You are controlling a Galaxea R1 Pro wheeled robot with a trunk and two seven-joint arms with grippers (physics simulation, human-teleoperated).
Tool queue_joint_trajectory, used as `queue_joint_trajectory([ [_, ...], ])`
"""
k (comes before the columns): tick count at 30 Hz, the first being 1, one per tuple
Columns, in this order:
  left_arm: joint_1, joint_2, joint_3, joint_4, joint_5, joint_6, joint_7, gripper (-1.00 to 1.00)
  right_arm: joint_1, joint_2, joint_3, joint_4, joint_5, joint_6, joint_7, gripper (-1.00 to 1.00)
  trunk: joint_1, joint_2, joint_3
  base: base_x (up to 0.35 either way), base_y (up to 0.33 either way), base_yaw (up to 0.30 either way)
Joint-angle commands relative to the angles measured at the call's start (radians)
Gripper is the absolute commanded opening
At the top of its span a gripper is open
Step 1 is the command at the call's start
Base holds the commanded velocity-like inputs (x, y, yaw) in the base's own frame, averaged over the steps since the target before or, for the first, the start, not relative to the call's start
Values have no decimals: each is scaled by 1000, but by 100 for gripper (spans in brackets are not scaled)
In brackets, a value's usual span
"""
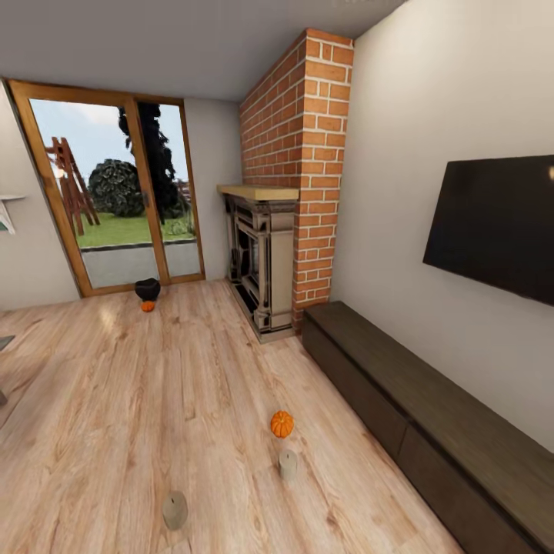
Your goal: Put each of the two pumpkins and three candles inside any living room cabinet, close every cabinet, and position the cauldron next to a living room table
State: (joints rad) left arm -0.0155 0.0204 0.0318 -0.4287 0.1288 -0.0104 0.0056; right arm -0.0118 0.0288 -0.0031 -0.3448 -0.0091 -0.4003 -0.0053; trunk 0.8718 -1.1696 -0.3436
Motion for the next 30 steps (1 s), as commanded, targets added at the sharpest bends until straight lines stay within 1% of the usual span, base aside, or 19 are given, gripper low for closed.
queue_joint_trajectory([
  [1,-7,1,-1,-6,11,-1,1,100,0,0,-1,-48,-1,-8,-1,100,-4,7,2,0,0,0],
  [3,-14,2,-1,-10,12,-5,1,100,-1,-2,-2,-101,0,-21,-1,100,-8,14,5,0,0,0],
  [4,-18,7,1,-4,16,-33,1,100,-3,-4,-5,-133,0,-42,-1,100,-8,14,5,0,0,0],
  [6,-19,10,4,2,18,-64,1,100,-4,-5,-6,-136,0,-51,-1,100,-8,14,5,0,0,0],
  [7,-20,12,7,9,21,-104,1,100,-5,-5,-8,-130,0,-58,-1,100,-8,14,5,0,0,0],
  [9,-21,10,35,57,29,-217,3,100,-6,-7,-12,-90,-1,-81,-1,100,-12,21,8,0,0,0],
  [10,-21,10,46,69,31,-238,3,100,-6,-11,-12,-79,0,-100,0,100,-15,28,11,0,0,0],
  [11,-21,9,50,73,31,-246,3,100,-6,-13,-13,-74,0,-109,0,100,-19,35,15,0,0,0],
  [14,-21,10,65,84,33,-263,2,100,-6,-21,-13,-44,1,-155,0,100,-19,35,15,0,0,0],
  [15,-21,10,71,92,33,-272,-2,100,-7,-24,-12,-12,3,-195,1,100,-19,35,15,0,0,0],
  [16,-21,9,72,95,33,-274,-4,100,-7,-25,-11,-4,4,-208,1,100,-19,35,15,0,0,0],
  [20,-21,4,74,103,32,-280,-8,100,-7,-26,-11,11,4,-227,1,100,-19,35,15,0,0,0],
  [24,-21,4,75,107,32,-281,-9,100,-7,-27,-11,16,4,-231,1,100,-19,35,15,0,0,23],
  [30,-21,4,75,132,32,-281,-9,100,-7,-27,-11,19,2,-232,-10,100,-19,35,15,0,0,206],
])
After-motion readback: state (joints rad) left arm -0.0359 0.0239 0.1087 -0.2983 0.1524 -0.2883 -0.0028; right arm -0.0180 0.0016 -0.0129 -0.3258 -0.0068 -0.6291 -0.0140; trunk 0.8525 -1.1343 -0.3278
